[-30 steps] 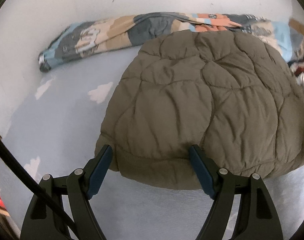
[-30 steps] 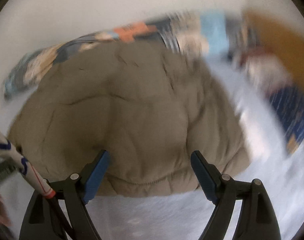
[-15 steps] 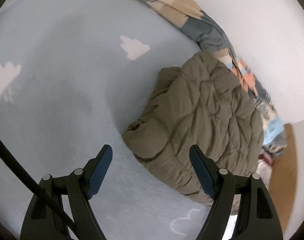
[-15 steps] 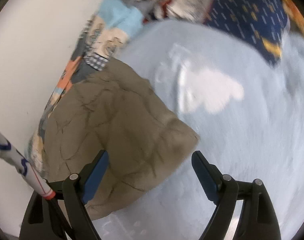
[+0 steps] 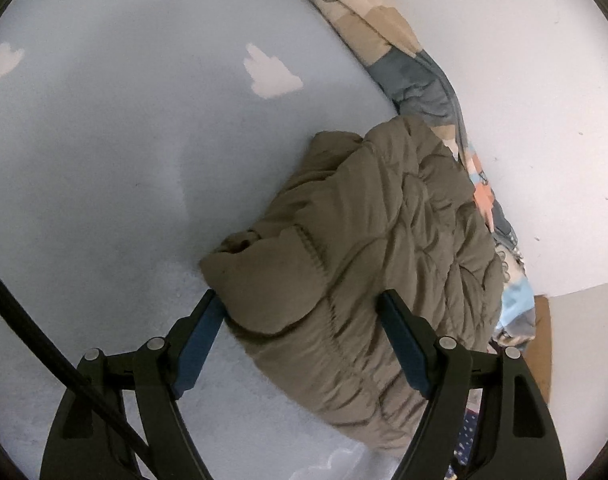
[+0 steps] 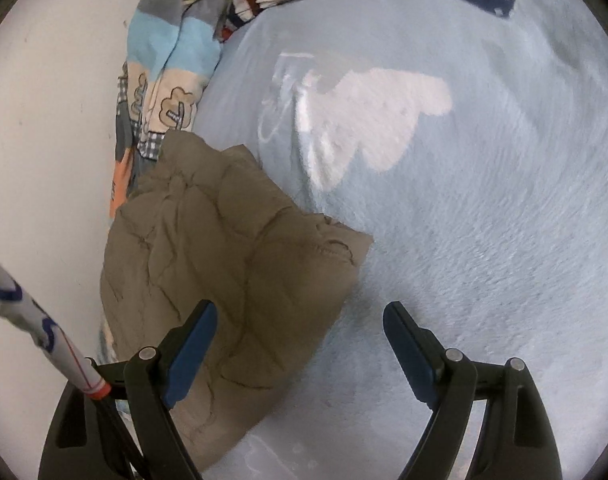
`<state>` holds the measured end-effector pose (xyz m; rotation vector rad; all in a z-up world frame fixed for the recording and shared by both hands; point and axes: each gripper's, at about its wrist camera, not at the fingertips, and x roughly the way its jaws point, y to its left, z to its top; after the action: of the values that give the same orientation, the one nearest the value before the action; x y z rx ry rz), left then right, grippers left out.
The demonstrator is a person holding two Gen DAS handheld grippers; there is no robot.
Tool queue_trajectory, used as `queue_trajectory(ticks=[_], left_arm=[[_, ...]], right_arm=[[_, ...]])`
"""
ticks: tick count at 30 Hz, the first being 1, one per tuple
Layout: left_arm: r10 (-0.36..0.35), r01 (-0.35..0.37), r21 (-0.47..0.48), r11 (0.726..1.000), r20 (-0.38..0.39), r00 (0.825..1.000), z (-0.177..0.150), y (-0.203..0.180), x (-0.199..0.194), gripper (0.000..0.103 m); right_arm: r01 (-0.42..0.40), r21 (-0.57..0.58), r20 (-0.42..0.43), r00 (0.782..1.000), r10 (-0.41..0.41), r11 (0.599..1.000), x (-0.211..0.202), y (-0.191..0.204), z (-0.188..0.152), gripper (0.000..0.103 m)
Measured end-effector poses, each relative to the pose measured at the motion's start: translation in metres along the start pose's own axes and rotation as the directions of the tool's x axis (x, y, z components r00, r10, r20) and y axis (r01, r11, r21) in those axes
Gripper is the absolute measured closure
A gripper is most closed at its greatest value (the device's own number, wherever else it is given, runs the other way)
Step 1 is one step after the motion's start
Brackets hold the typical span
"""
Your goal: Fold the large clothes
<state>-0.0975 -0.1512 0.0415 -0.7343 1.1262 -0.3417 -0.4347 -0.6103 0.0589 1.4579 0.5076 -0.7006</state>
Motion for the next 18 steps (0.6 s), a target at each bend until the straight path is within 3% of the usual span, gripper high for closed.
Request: queue_trajectory(ticks=[12,15,17,18], left_arm=[[-0.004,0.002,0.051,0.999,0.046,0.999,0.005,-0.003,0.020,0.018],[0.014,-0.018,0.116,0.993,0.038,0.999,0.007,-0.012,0.024,0.022],[0.028,-0.035,0.165,0.986,0.047,0.998,0.008,-0.020,0.025,0.035],[0.041,-0.051,0.204,0.978,0.056,0.998,0.007,-0.026,0.025,0.038]], right_arm=[[-0.132,0.075,0.023,0.991,0.130,0.988,0.037,-0.007,0.007,0.016],[-0.109,0.030,0.020,0.994,0.108,0.994,0.041,0.000,0.010,0.032],[-0.085,-0.035,0.030,0.996,0.086,0.996,0.037,0.009,0.009,0.048],[-0.053,-0.093,0.039,0.998,0.057,0.994,0.035,0.018,0.007,0.051]])
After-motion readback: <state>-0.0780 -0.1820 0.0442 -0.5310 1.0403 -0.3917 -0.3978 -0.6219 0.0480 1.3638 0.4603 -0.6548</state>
